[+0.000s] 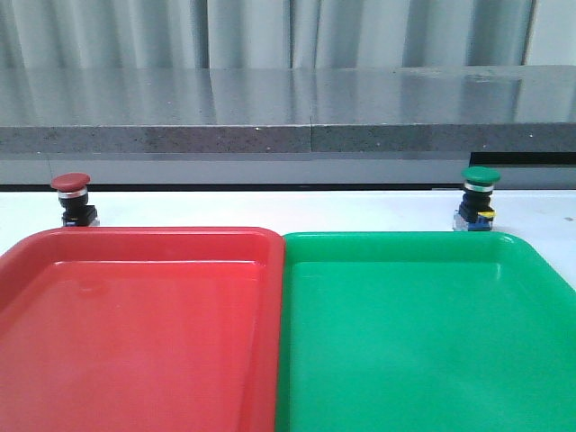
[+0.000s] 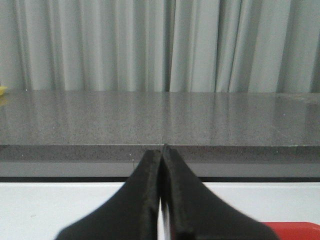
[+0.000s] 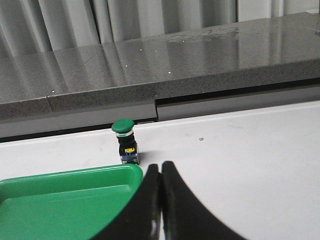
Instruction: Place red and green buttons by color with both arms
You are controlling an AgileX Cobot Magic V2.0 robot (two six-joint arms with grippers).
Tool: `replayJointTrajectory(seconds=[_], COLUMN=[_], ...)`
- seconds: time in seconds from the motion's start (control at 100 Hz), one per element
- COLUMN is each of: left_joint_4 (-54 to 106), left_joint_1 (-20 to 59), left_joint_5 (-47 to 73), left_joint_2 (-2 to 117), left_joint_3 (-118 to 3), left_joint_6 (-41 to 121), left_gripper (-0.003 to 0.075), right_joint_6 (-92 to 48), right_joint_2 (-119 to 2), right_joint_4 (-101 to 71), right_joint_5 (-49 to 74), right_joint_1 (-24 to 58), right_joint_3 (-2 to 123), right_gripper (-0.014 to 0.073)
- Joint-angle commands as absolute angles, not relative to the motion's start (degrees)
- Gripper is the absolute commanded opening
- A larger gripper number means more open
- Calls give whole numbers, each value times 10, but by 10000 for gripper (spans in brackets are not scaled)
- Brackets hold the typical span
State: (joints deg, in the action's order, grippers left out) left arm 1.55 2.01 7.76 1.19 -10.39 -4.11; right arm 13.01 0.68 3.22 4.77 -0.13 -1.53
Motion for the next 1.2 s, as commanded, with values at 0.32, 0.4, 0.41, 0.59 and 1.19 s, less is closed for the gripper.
replayJointTrajectory(seconds=[0.32,0.4,0.41,0.59,1.19], left_joint_4=[17,17,17,17,16], left_joint_1=[20,20,20,20,44], left_joint_5=[137,159,160,159,183], left_joint_2=[212,261,265,364,667], left_joint_3=[-303,-337,-339,-396,-571], left_joint_6=[-40,-40,-40,-40,-13], left_gripper=[-20,-20,-19,152,596], right_joint_6=[126,126,126,126,126], right_joint_2=[19,19,19,19,19], right_joint_4=[40,40,40,40,40], right_joint_5=[4,4,4,4,4], right_joint_1=[-5,-5,-5,-5,-5], right_joint_3=[-4,-4,-4,-4,-4], right_gripper=[-55,-55,-55,-55,-55])
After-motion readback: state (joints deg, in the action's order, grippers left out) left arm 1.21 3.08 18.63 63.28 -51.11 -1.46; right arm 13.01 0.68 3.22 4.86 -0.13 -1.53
